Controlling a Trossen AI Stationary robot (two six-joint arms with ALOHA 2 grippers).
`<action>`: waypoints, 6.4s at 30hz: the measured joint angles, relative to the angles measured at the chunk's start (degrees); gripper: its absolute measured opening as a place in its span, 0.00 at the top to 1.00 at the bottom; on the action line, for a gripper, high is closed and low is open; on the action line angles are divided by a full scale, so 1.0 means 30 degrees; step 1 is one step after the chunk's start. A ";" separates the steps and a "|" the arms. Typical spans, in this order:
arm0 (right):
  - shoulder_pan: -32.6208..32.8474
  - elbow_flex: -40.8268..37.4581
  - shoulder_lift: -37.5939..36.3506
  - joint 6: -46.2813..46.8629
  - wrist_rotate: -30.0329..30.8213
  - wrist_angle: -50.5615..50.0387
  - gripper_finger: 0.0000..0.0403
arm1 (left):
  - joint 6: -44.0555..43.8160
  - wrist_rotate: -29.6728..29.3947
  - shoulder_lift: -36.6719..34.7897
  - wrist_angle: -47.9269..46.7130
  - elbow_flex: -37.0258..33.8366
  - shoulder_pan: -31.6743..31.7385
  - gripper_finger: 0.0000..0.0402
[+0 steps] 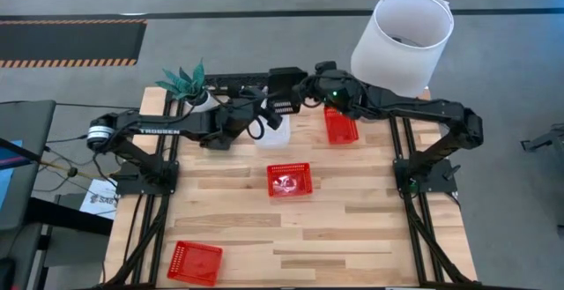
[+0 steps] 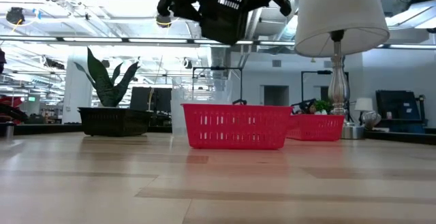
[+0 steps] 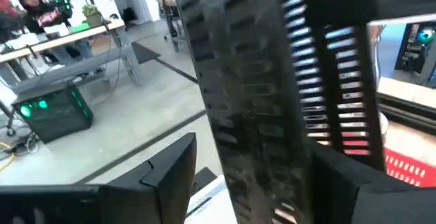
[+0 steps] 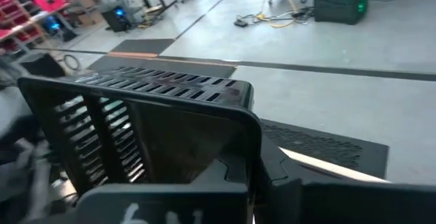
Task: Stack baskets by color
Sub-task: Stack the black bin on the stacked black bins, then stack the bottom left red bin on the middle red bin
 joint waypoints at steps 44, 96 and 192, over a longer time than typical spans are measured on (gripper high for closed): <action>-0.0202 -0.0168 -0.6521 -0.4066 -0.4704 -0.8720 0.34 | -1.0127 1.2494 -0.3159 -2.1383 0.2138 0.5488 1.00; 0.3188 -0.0153 -0.6295 -0.1350 -0.1864 -1.0135 0.34 | -1.3309 1.0978 -0.6663 -1.4392 -0.9304 0.7802 0.62; 0.2940 -0.0146 -0.2980 -0.8335 -1.1007 -0.9137 0.34 | -0.8164 2.0755 0.1080 -1.2833 -0.5566 -1.6615 0.53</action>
